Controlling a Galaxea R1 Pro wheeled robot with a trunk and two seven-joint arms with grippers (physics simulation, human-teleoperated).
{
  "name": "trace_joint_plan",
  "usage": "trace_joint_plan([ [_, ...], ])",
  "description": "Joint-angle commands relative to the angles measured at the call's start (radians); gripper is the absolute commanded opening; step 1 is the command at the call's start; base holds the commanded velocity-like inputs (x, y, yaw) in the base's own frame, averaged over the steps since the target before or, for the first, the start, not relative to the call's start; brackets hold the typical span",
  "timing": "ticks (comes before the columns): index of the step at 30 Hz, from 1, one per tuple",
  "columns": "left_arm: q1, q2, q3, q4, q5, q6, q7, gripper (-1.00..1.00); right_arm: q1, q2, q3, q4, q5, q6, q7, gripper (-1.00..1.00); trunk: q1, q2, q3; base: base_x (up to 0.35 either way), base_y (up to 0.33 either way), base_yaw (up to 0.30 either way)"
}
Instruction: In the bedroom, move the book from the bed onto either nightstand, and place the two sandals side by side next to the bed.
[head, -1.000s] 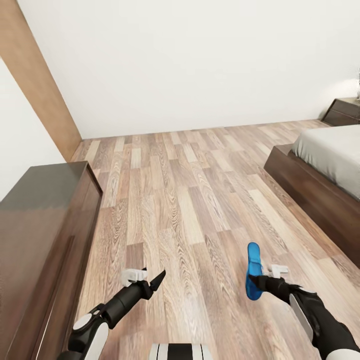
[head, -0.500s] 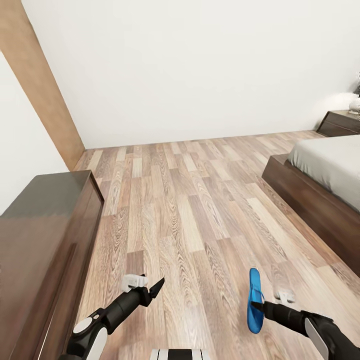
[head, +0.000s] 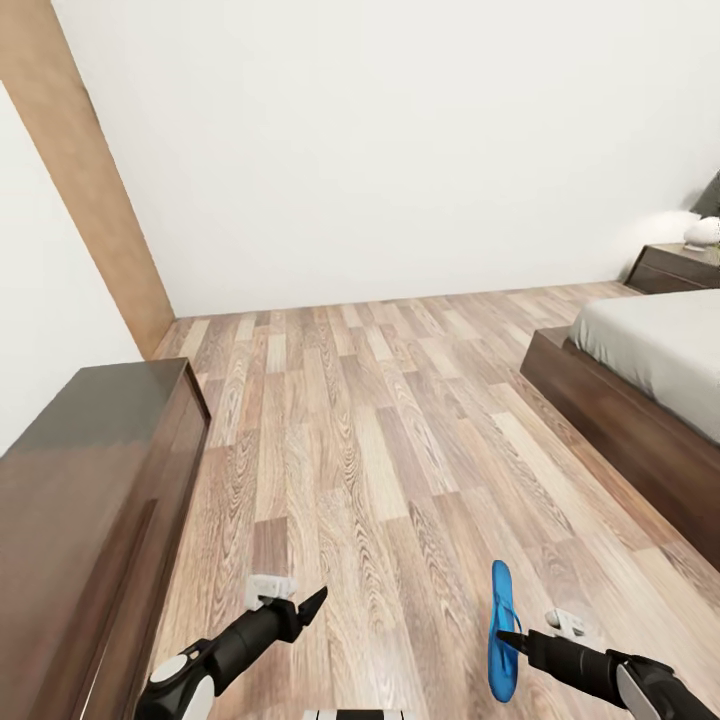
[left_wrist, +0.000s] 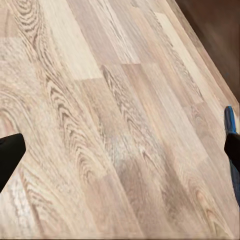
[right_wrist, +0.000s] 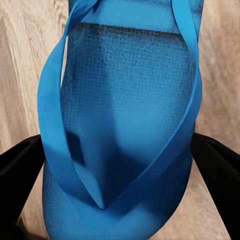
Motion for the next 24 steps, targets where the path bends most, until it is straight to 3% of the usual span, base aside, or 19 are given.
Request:
trace_joint_plan([
  [1, 0.000, 0.003, 0.001, 0.013, 0.010, 0.010, -0.001, 1.00, 0.000, 0.000, -0.003, 0.000, -0.005, 0.005, 0.003, -1.00, -0.001, 0.000, 0.003, 0.000, 0.000, 0.000],
  [15, 0.000, 0.008, -0.001, 0.066, 0.014, 0.007, -0.001, 1.00, 0.000, 0.000, -0.003, 0.043, -0.005, -0.078, 0.002, -1.00, -0.007, 0.003, 0.057, 0.000, 0.000, 0.000],
  [19, 0.000, 0.008, -0.001, 0.122, 0.013, 0.005, 0.000, 1.00, 0.000, 0.000, -0.003, 0.061, -0.005, -0.082, 0.002, -1.00, -0.009, 0.004, 0.073, 0.000, 0.000, 0.000],
  [22, 0.000, 0.008, 0.001, 0.209, 0.013, -0.020, -0.001, 1.00, 0.000, 0.000, -0.002, 0.200, -0.004, -0.162, 0.002, -1.00, -0.010, 0.005, 0.084, 0.000, 0.000, 0.000],
  [24, 0.000, 0.008, 0.001, 0.245, 0.013, -0.044, -0.001, 1.00, 0.000, 0.001, -0.002, 0.228, -0.004, -0.204, 0.003, -1.00, -0.011, 0.005, 0.092, 0.000, 0.000, 0.000],
])
